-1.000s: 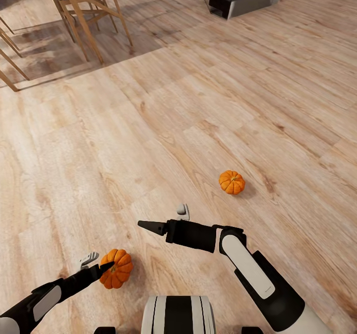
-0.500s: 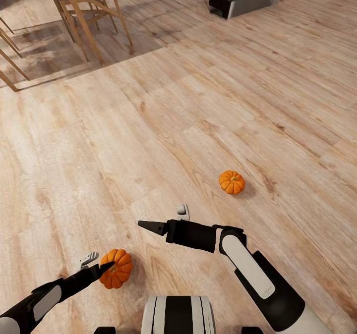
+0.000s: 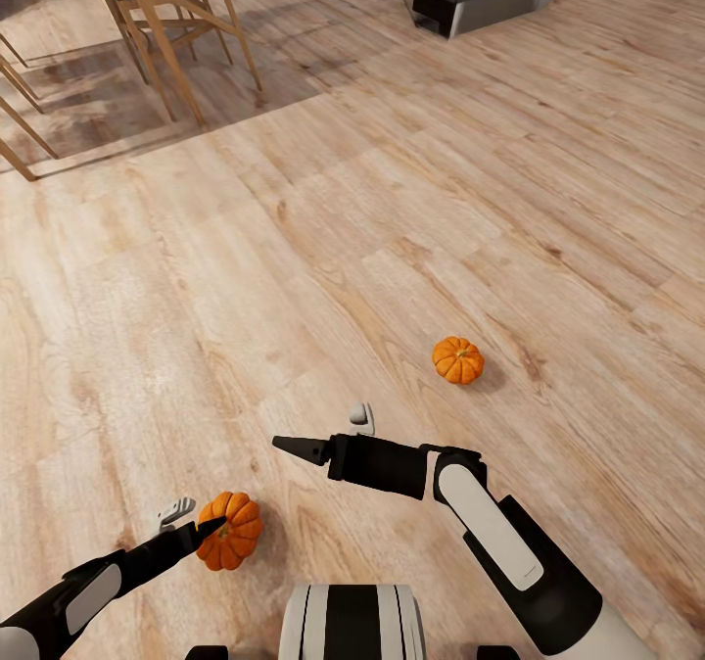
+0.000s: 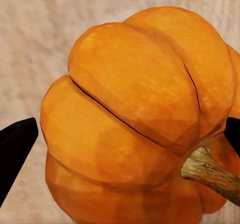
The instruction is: Place each of the two pumpkins and all three candles from the living room inside a cabinet in the living room (use any cabinet), then make sure every cabinet is closed, and position the cauldron so it is next to a table in the living room.
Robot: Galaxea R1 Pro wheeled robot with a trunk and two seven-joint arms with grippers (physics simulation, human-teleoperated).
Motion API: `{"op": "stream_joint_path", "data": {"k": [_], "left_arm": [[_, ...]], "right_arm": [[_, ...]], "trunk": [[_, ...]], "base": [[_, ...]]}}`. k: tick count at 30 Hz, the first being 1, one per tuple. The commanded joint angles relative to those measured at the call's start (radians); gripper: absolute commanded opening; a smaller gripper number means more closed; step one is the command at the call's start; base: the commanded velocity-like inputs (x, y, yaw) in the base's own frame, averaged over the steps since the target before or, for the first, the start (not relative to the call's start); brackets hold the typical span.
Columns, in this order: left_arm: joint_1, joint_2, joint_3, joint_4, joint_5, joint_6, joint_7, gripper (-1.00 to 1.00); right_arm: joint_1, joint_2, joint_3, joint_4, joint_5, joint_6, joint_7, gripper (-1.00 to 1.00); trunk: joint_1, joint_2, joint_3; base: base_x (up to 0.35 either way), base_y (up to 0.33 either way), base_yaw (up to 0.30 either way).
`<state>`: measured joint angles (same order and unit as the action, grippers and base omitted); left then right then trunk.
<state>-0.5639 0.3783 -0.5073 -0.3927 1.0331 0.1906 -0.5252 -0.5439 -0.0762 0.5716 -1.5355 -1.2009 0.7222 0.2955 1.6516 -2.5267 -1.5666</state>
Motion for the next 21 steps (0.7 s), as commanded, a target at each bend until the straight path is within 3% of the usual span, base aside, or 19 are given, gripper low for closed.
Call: {"op": "stream_joint_path", "data": {"k": [1, 21], "left_arm": [[0.001, 0.001, -0.015, 0.003, -0.007, 0.004, 0.013, -1.00], [0.001, 0.001, -0.010, 0.003, -0.007, -0.008, 0.013, -1.00]], "right_arm": [[-0.001, -0.001, 0.001, 0.000, 0.000, 0.002, 0.002, 1.00], [-0.001, -0.001, 0.001, 0.000, 0.000, 0.002, 0.002, 1.00]], "trunk": [[0.000, 0.000, -0.001], [0.000, 0.000, -0.001]], "base": [[0.000, 0.000, 0.000], [0.000, 0.000, 0.000]]}}
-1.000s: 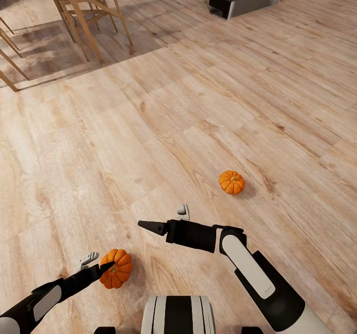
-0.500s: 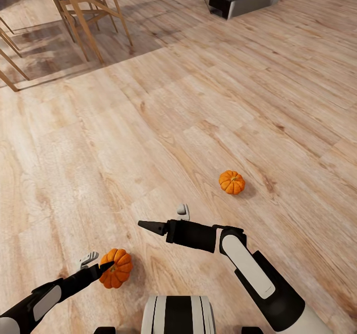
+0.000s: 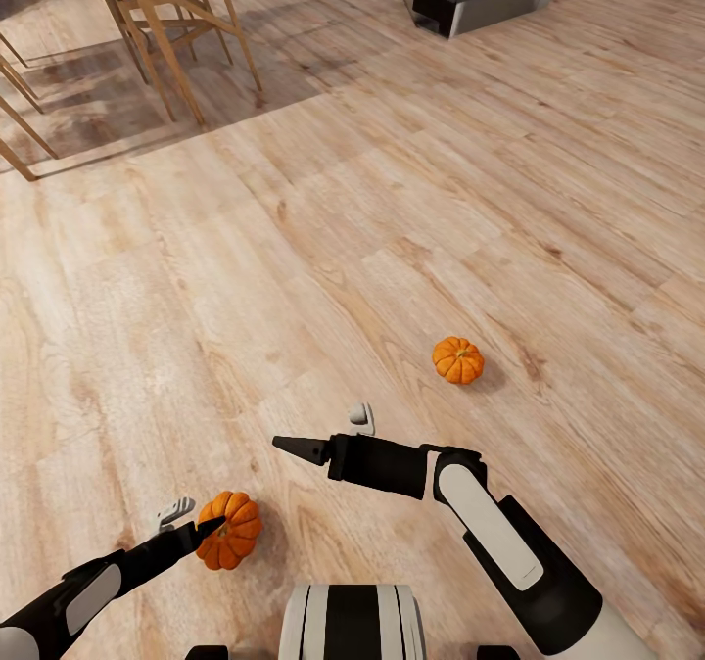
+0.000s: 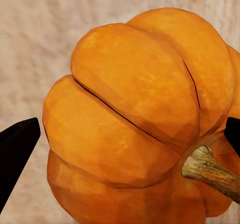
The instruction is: Place each of the two pumpkins and all three candles from the living room inside a cabinet in the living room (use any cabinet), then make sure every cabinet is closed, and position the cauldron so it is next to a table in the living room.
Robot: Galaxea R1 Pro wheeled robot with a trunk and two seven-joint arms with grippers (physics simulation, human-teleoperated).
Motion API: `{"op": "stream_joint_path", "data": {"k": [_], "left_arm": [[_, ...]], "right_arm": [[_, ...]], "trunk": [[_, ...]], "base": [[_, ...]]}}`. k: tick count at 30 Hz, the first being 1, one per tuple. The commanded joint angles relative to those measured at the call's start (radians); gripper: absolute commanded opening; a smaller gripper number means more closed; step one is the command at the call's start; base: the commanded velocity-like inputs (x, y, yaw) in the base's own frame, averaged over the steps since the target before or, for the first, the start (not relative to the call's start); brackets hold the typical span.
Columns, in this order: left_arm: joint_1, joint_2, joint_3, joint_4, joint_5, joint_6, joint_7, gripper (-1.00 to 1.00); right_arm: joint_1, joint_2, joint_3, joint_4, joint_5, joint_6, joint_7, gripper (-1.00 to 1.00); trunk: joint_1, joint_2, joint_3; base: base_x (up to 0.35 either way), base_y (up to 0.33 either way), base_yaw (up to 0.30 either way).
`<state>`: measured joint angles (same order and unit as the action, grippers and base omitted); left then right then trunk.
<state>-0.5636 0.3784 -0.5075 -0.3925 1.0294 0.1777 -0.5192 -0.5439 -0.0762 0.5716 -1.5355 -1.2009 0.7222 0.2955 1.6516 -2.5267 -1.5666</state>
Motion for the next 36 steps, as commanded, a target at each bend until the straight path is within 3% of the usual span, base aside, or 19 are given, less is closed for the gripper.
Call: {"op": "stream_joint_path", "data": {"k": [1, 14, 23, 28, 32, 36], "left_arm": [[0.001, 0.000, -0.009, 0.003, -0.003, 0.005, 0.007, -1.00], [0.001, 0.007, -0.007, 0.003, -0.004, 0.005, 0.004, -1.00], [0.001, 0.019, 0.002, -0.010, 0.000, 0.016, 0.002, -1.00], [0.001, 0.073, 0.003, -0.080, 0.008, 0.074, -0.024, -1.00], [0.001, 0.159, 0.008, -0.215, 0.021, 0.242, -0.075, -1.00], [0.002, 0.189, 0.047, -0.264, 0.067, 0.336, -0.090, -1.00]], "right_arm": [[-0.001, -0.001, 0.001, 0.000, 0.000, 0.002, 0.002, 1.00], [-0.001, -0.001, 0.000, 0.001, 0.000, 0.002, 0.002, 1.00], [-0.001, -0.015, -0.001, 0.016, -0.004, 0.002, 0.003, 1.00], [-0.001, -0.016, -0.002, 0.023, -0.005, 0.002, 0.002, 1.00], [-0.001, -0.026, -0.002, 0.043, -0.007, 0.000, 0.003, 1.00], [-0.001, -0.033, -0.002, 0.050, -0.008, -0.001, 0.003, 1.00]], "trunk": [[0.000, 0.000, -0.001], [-0.005, 0.003, 0.046], [-0.009, 0.005, 0.081], [-0.012, 0.006, 0.100], [-0.013, 0.007, 0.115], [-0.015, 0.008, 0.131]], "base": [[0.000, 0.000, 0.000], [0.000, 0.000, 0.000], [0.000, 0.000, 0.000], [0.000, 0.000, 0.000], [0.000, 0.000, 0.000], [0.000, 0.000, 0.000]]}}
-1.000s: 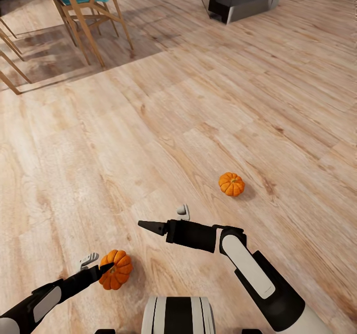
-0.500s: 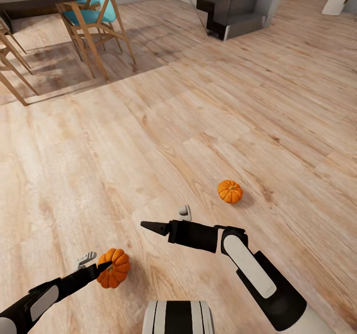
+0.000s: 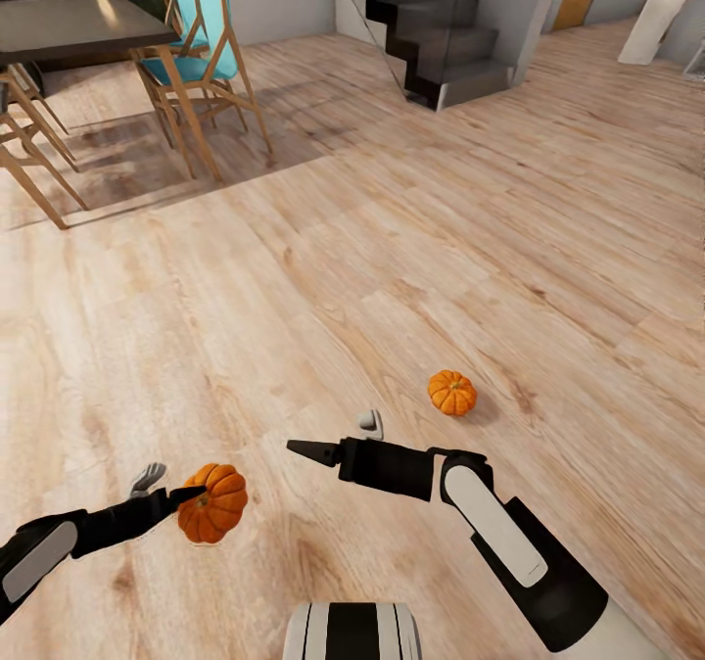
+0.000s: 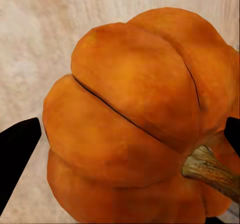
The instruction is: Place each of the two pumpkins and all three candles from the living room inside a cabinet in the living room (use any cabinet), then make sure every cabinet is closed, and position the cauldron so it is next to a table in the living room.
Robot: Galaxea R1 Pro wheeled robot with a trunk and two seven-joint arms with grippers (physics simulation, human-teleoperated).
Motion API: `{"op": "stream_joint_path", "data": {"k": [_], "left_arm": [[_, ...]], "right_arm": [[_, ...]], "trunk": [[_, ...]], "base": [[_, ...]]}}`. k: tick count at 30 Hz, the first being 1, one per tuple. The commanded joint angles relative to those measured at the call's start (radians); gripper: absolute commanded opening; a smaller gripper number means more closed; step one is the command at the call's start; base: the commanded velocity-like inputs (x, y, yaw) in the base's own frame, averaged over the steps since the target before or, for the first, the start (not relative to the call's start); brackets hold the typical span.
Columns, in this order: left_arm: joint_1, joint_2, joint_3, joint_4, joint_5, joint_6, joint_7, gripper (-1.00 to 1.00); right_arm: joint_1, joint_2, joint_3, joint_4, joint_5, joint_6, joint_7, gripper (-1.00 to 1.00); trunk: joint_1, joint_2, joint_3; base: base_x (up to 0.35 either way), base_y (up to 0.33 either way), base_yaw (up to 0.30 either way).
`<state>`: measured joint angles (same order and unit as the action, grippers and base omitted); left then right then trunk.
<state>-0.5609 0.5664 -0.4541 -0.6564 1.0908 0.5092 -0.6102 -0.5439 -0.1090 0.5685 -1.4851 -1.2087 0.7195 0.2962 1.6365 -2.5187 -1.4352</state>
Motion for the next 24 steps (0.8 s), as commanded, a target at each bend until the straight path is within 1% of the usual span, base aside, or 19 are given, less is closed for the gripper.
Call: {"op": "stream_joint_path", "data": {"k": [1, 4, 7, 8, 10, 11, 12, 15, 16, 17, 20, 21, 24], "left_arm": [[0.001, 0.005, 0.004, -0.005, 0.013, 0.020, 0.000, -1.00], [0.003, 0.020, 0.017, -0.012, 0.023, 0.067, -0.004, -1.00], [0.004, 0.052, 0.026, -0.035, 0.028, 0.170, -0.009, -1.00], [0.004, 0.057, 0.029, -0.042, 0.029, 0.189, -0.011, -1.00], [0.004, 0.078, 0.045, -0.062, 0.028, 0.252, -0.033, -1.00], [0.004, 0.089, 0.053, -0.067, 0.026, 0.277, -0.049, -1.00], [0.004, 0.095, 0.056, -0.068, 0.026, 0.287, -0.057, -1.00], [0.005, 0.143, 0.065, -0.073, 0.027, 0.329, -0.106, -1.00], [0.005, 0.150, 0.065, -0.073, 0.027, 0.337, -0.114, -1.00], [0.005, 0.163, 0.066, -0.074, 0.027, 0.356, -0.132, -1.00], [0.007, 0.199, 0.066, -0.077, 0.022, 0.431, -0.197, -1.00], [0.007, 0.204, 0.067, -0.078, 0.021, 0.441, -0.209, -1.00], [0.008, 0.242, 0.066, -0.079, 0.019, 0.473, -0.294, -1.00]], "right_arm": [[-0.001, -0.001, 0.000, 0.001, 0.000, 0.001, 0.002, 1.00], [-0.001, -0.002, 0.000, 0.019, 0.001, 0.001, 0.002, 1.00], [-0.001, -0.001, -0.001, 0.055, 0.001, 0.000, 0.004, 1.00], [-0.001, -0.001, -0.002, 0.060, 0.001, 0.000, 0.004, 1.00], [-0.001, -0.001, -0.002, 0.071, 0.001, 0.000, 0.002, 1.00], [-0.001, -0.001, -0.002, 0.074, 0.002, 0.001, 0.002, 1.00], [-0.001, -0.001, -0.002, 0.074, 0.002, 0.001, 0.002, 1.00], [-0.001, -0.001, -0.002, 0.078, 0.003, 0.001, 0.001, 1.00], [-0.001, -0.001, -0.002, 0.078, 0.003, 0.001, 0.001, 1.00], [-0.001, -0.001, -0.002, 0.081, 0.002, 0.001, 0.001, 1.00], [-0.001, -0.001, -0.003, 0.106, 0.001, 0.000, 0.002, 1.00], [-0.001, -0.001, -0.003, 0.111, 0.001, 0.000, 0.003, 1.00], [-0.001, 0.000, -0.018, 0.142, -0.003, 0.000, 0.003, 1.00]], "trunk": [[-0.001, 0.000, 0.003], [-0.002, 0.001, 0.015], [-0.003, 0.001, 0.026], [-0.004, 0.002, 0.030], [-0.005, 0.002, 0.038], [-0.005, 0.002, 0.042], [-0.005, 0.003, 0.046], [-0.007, 0.003, 0.057], [-0.007, 0.004, 0.061], [-0.008, 0.004, 0.065], [-0.009, 0.004, 0.077], [-0.010, 0.005, 0.081], [-0.011, 0.005, 0.092]], "base": [[0.000, 0.000, 0.000], [0.000, 0.000, 0.000], [0.000, 0.000, 0.000], [0.000, 0.000, 0.000], [0.000, 0.000, 0.000], [0.000, 0.000, 0.000], [0.000, 0.000, 0.000], [0.000, 0.000, 0.000], [0.000, 0.000, 0.000], [0.000, 0.000, 0.000], [0.000, 0.000, 0.000], [0.000, 0.000, 0.000], [0.000, 0.000, 0.000]]}}
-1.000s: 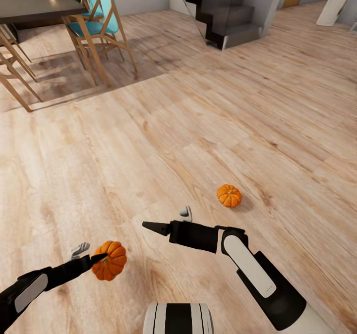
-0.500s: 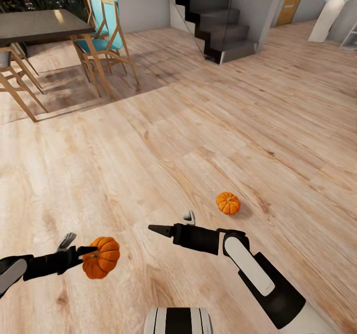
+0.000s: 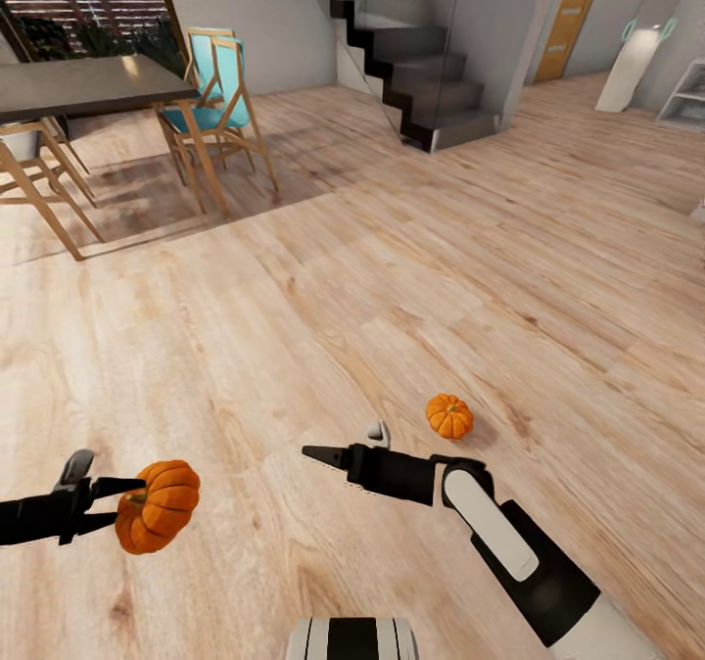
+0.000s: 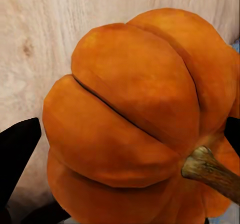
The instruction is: Place each of the two pumpkins and all three candles from the living room inside a cabinet in the living room (use any cabinet), then make sure every cabinet is closed, and position the cauldron so it is next to a table in the living room.
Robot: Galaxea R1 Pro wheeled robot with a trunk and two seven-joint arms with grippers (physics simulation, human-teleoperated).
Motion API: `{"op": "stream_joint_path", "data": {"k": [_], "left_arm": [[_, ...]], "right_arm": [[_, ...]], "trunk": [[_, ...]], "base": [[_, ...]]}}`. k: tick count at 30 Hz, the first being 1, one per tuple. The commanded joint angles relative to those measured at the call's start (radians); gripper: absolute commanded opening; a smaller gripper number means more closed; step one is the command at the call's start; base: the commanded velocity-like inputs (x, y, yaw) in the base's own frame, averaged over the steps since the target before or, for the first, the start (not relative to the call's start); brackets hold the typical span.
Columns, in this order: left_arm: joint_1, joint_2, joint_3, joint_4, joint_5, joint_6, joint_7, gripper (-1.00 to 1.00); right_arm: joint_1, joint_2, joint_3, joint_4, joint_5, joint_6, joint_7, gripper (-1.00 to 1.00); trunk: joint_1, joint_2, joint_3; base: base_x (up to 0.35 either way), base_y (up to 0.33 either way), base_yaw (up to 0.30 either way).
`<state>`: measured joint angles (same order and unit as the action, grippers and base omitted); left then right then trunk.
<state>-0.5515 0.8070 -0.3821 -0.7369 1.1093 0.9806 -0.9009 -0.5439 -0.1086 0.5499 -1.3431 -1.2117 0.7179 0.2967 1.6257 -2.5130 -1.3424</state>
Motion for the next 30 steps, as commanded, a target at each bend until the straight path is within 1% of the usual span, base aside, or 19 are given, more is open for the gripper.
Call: {"op": "stream_joint_path", "data": {"k": [1, 2, 4, 8, 15, 22, 30], "left_arm": [[-0.001, 0.008, -0.006, 0.001, 0.001, 0.004, -0.019, -1.00], [0.000, 0.019, -0.008, 0.001, 0.000, 0.007, -0.050, -1.00], [0.000, 0.030, -0.011, 0.000, -0.002, 0.010, -0.096, -1.00], [0.001, 0.037, -0.014, -0.001, -0.004, 0.012, -0.124, -1.00], [0.001, 0.036, -0.016, -0.002, -0.005, 0.012, -0.132, -1.00], [0.001, 0.037, -0.018, -0.001, -0.002, 0.013, -0.136, -1.00], [0.001, 0.037, -0.018, 0.003, -0.001, 0.013, -0.136, -1.00]], "right_arm": [[-0.001, -0.001, -0.005, 0.003, 0.000, 0.002, 0.002, 1.00], [-0.001, -0.001, -0.017, 0.008, -0.001, 0.002, 0.002, 1.00], [-0.001, -0.002, -0.036, 0.014, -0.002, 0.002, 0.001, 1.00], [-0.001, -0.002, -0.049, 0.019, -0.003, 0.002, 0.000, 1.00], [-0.001, -0.002, -0.054, 0.034, -0.005, 0.003, 0.002, 1.00], [-0.001, -0.002, -0.056, 0.061, -0.016, 0.002, 0.008, 1.00], [-0.001, -0.001, -0.056, 0.062, -0.017, 0.002, 0.008, 1.00]], "trunk": [[-0.001, 0.000, 0.003], [-0.001, 0.000, 0.007], [-0.002, 0.001, 0.015], [-0.004, 0.002, 0.030], [-0.007, 0.003, 0.057], [-0.010, 0.005, 0.085], [-0.014, 0.007, 0.116]], "base": [[0.000, 0.000, 0.000], [0.000, 0.000, 0.000], [0.000, 0.000, 0.000], [0.000, 0.000, 0.000], [0.000, 0.000, 0.000], [0.000, 0.000, 0.000], [0.000, 0.000, 0.000]]}}
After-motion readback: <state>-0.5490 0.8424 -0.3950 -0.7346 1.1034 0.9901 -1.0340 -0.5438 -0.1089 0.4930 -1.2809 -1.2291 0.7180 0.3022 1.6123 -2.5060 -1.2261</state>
